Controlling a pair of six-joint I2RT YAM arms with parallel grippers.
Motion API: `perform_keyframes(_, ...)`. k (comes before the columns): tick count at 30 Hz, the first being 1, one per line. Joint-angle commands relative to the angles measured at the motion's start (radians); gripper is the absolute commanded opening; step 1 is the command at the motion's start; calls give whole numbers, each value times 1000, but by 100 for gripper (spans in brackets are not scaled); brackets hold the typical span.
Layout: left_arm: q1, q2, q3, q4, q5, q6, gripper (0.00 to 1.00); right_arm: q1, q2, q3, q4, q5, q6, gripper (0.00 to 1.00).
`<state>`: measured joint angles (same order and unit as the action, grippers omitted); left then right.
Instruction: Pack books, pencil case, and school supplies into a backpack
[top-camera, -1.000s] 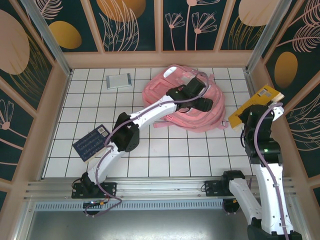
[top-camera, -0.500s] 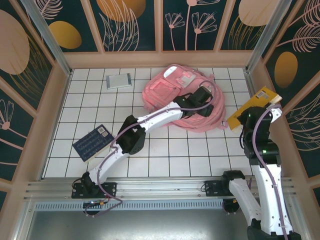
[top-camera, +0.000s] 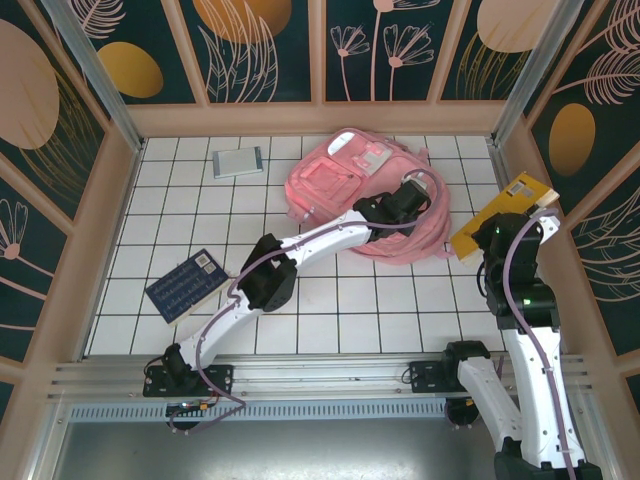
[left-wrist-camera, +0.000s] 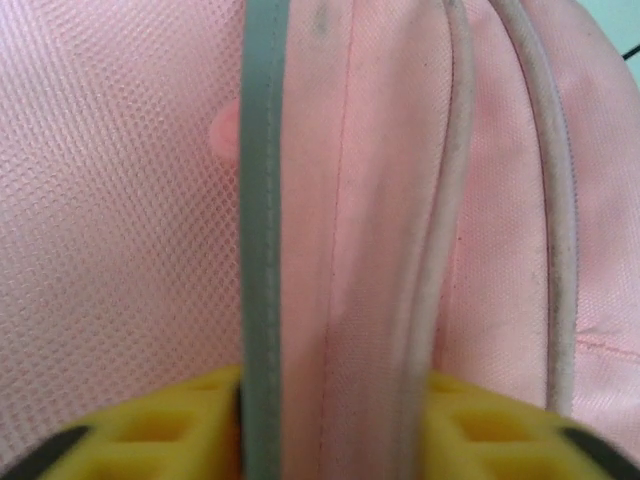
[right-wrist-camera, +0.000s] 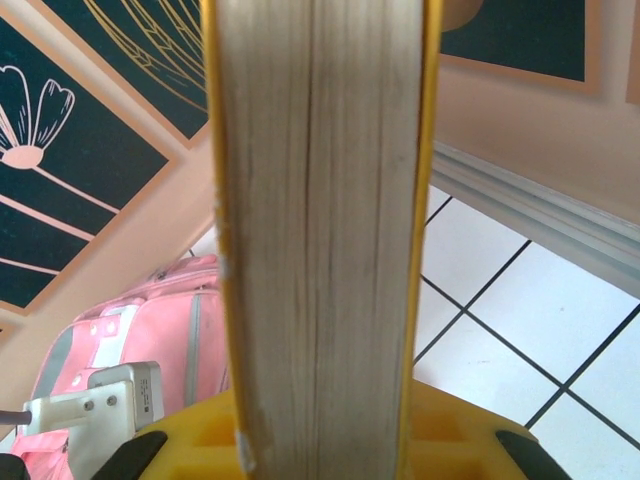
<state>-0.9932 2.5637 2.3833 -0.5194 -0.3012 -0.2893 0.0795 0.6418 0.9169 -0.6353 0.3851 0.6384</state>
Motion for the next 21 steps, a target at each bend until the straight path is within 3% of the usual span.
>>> perform_keyframes(1, 2, 51, 8, -50, 18, 25, 19, 2, -14, 4, 82, -3, 19, 0)
perform_keyframes(5, 2, 24, 8, -42, 86, 43, 0, 2, -15, 4, 80, -1, 20, 0)
perform_keyframes(9, 18, -43, -7, -38, 114, 35, 0, 1, -18, 10, 76, -1, 20, 0)
perform_keyframes(21, 188, -416, -169, 21, 274, -94, 0, -1, -9, 16, 79, -12, 26, 0)
